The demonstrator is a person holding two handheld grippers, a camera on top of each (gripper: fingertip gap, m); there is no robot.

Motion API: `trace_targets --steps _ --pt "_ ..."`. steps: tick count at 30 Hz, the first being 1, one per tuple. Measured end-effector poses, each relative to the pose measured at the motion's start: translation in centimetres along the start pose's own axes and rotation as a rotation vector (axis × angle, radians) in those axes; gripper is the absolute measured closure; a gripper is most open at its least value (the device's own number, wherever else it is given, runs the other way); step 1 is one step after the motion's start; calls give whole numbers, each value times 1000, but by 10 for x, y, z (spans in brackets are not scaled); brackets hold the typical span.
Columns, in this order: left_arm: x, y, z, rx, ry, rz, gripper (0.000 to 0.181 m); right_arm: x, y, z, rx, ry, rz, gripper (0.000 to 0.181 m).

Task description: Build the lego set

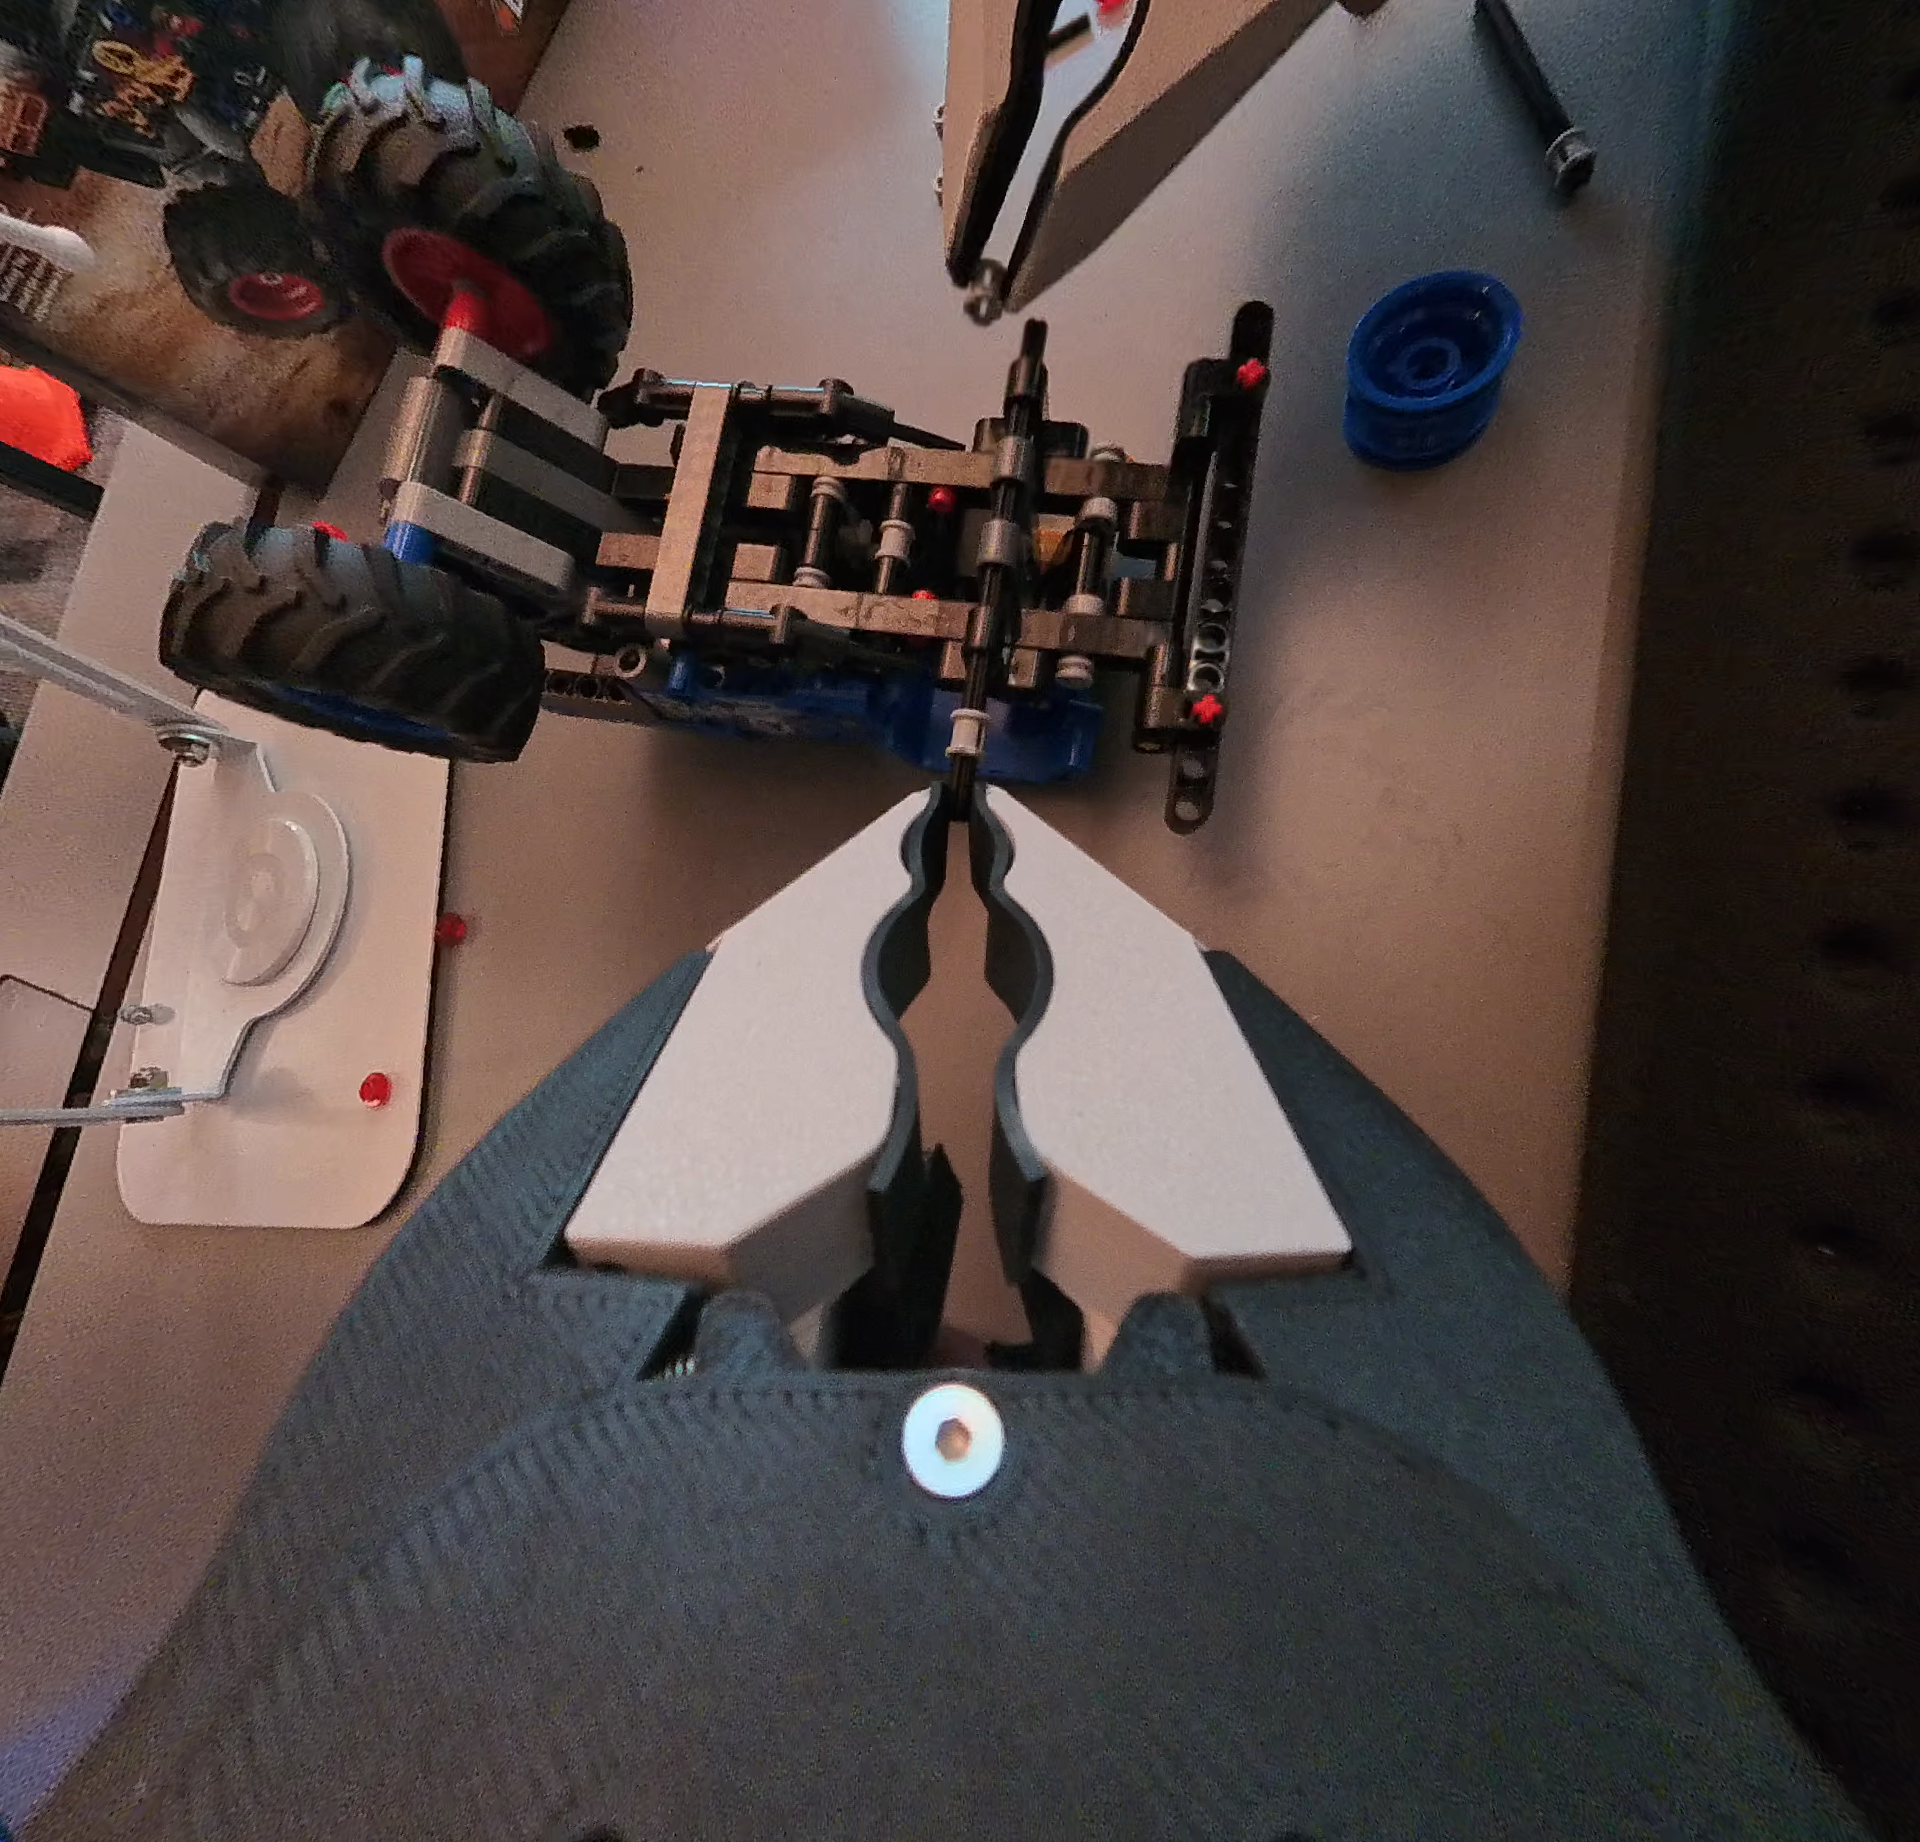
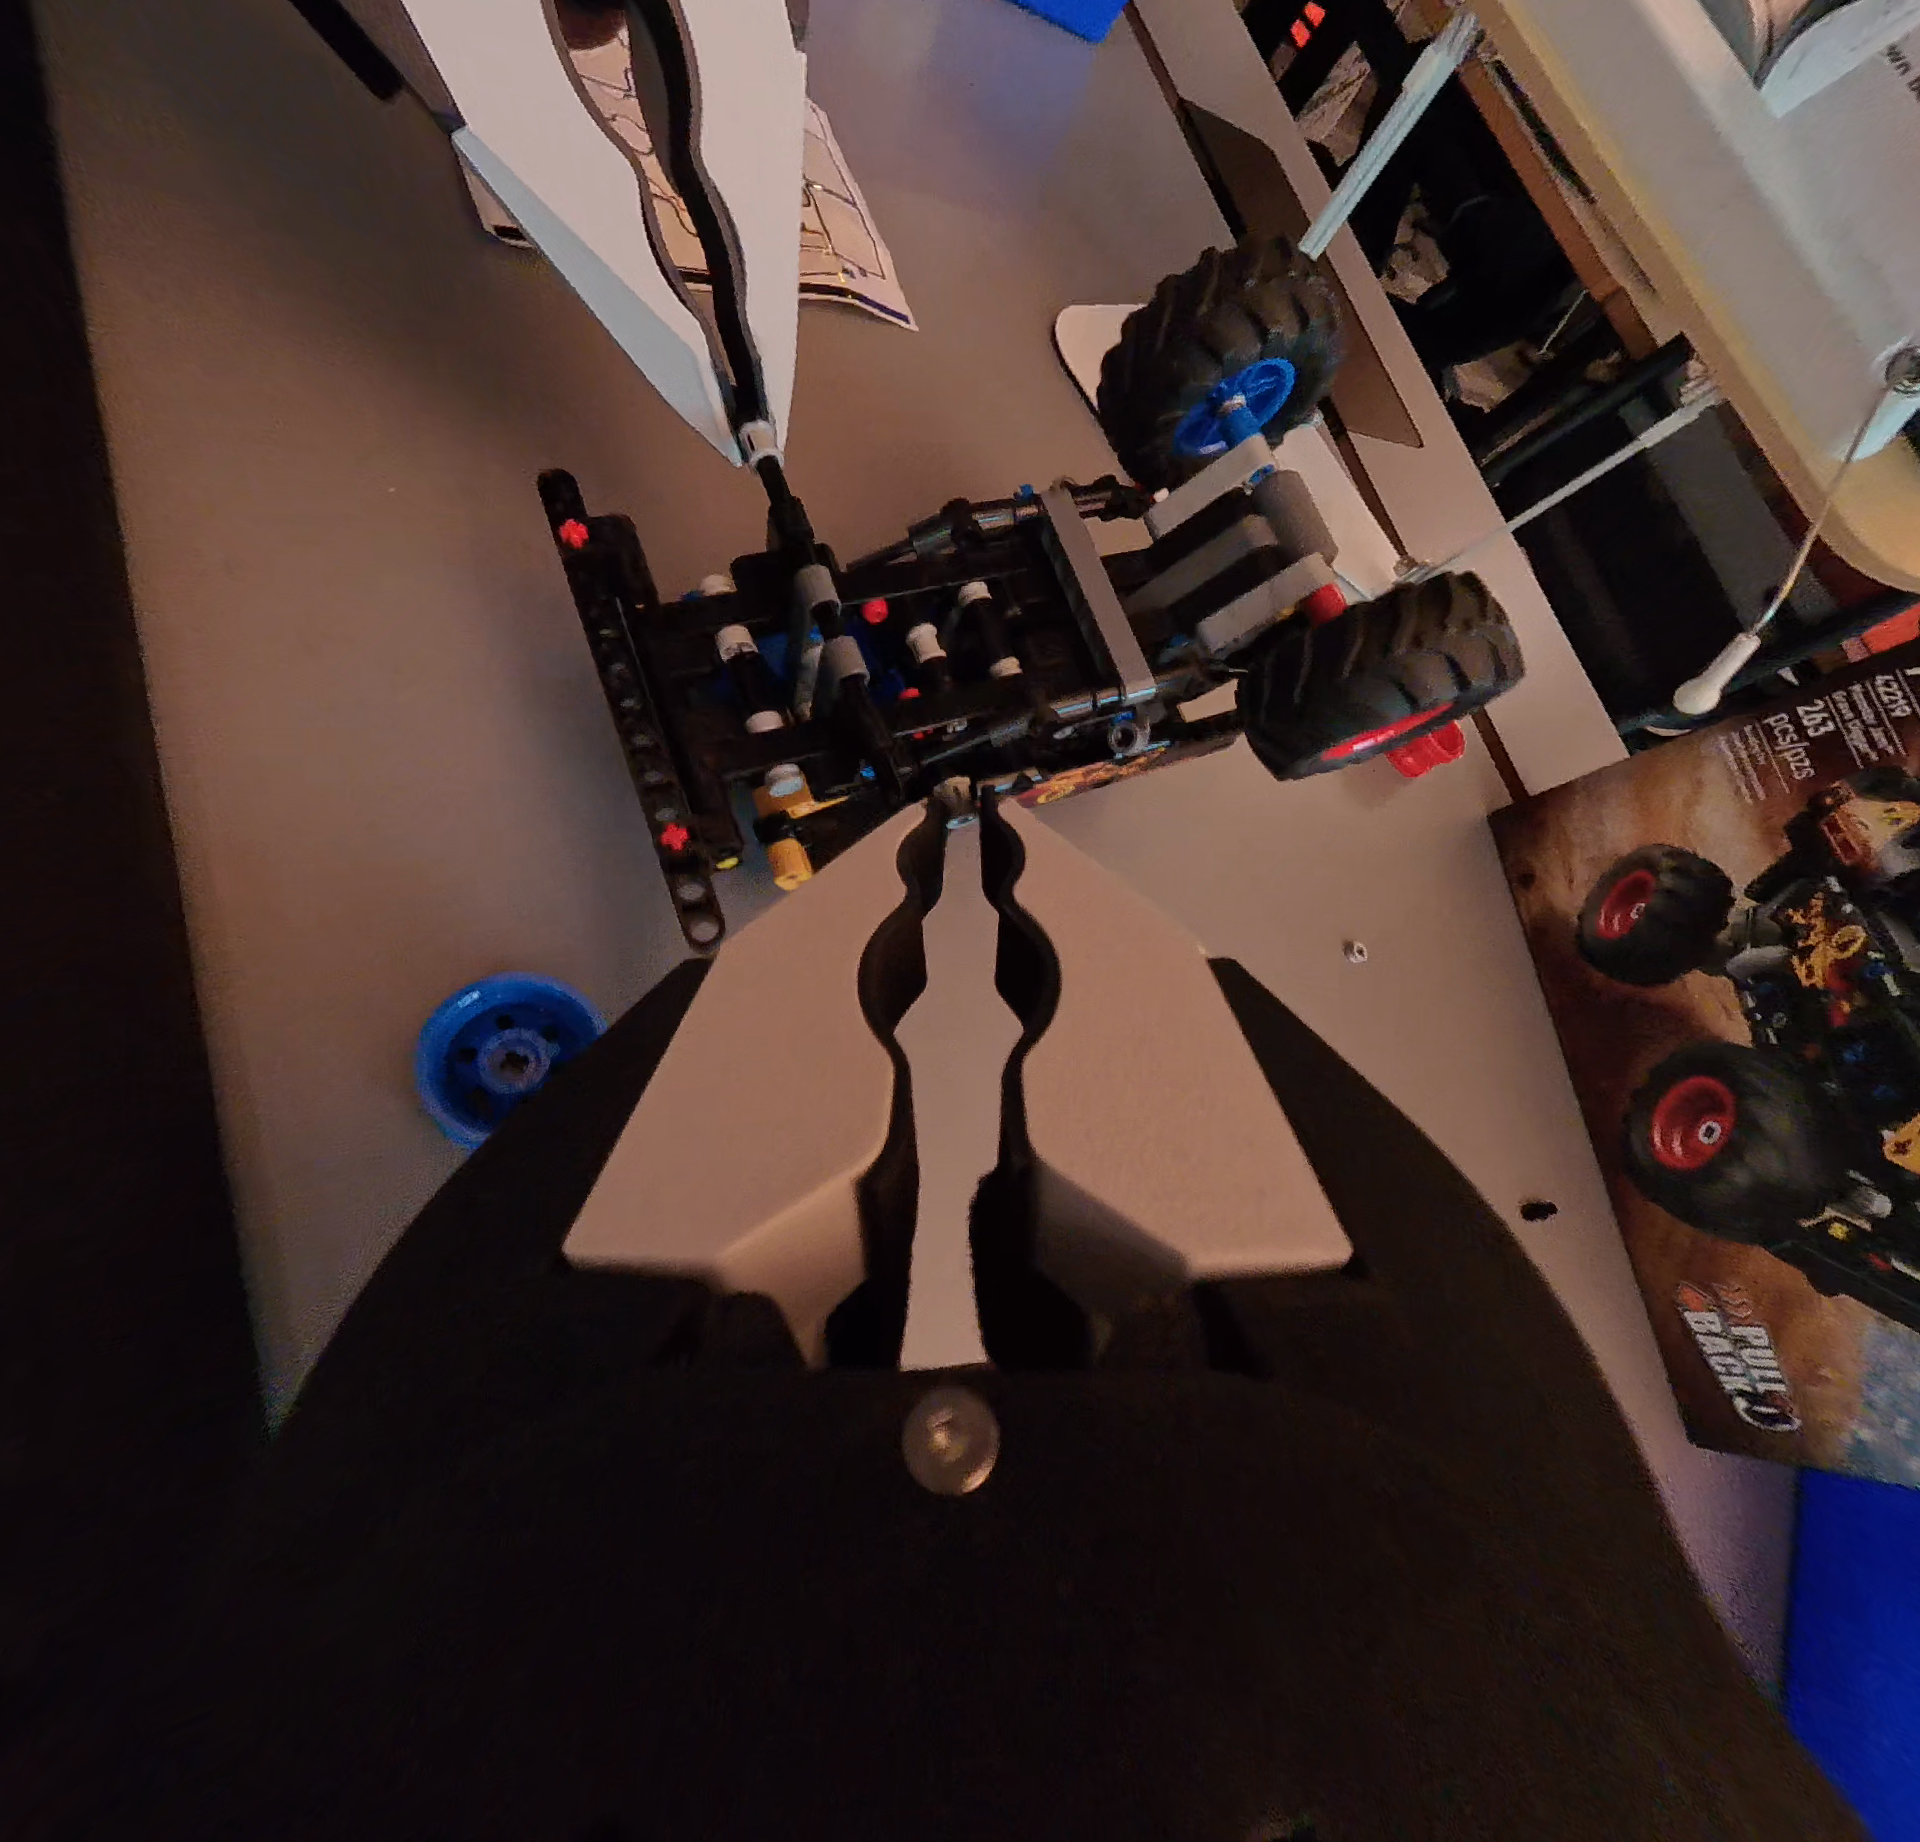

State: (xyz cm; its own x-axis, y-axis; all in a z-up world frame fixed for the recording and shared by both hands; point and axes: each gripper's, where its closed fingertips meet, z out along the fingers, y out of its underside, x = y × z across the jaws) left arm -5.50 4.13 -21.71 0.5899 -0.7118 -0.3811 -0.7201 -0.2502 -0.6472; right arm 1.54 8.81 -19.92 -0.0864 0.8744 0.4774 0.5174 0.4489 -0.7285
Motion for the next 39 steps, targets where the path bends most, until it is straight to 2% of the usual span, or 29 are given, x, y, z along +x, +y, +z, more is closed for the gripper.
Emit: trace_targets --steps 5,16,28,39 --pt "0 -1 -1 11 -5 -2 178 -2 8 -5 6 -68 72 177" --pt "0 -4 1 6 -31 39 178 -7 6 -2 0 -152 125 177" --pt "-3 -4 1 -12 -70 80 179 -6 4 -3 -22 -333 264 177" --pt "-2 -4 2 -19 -91 116 179 -9 4 -1 -125 -443 314 177"
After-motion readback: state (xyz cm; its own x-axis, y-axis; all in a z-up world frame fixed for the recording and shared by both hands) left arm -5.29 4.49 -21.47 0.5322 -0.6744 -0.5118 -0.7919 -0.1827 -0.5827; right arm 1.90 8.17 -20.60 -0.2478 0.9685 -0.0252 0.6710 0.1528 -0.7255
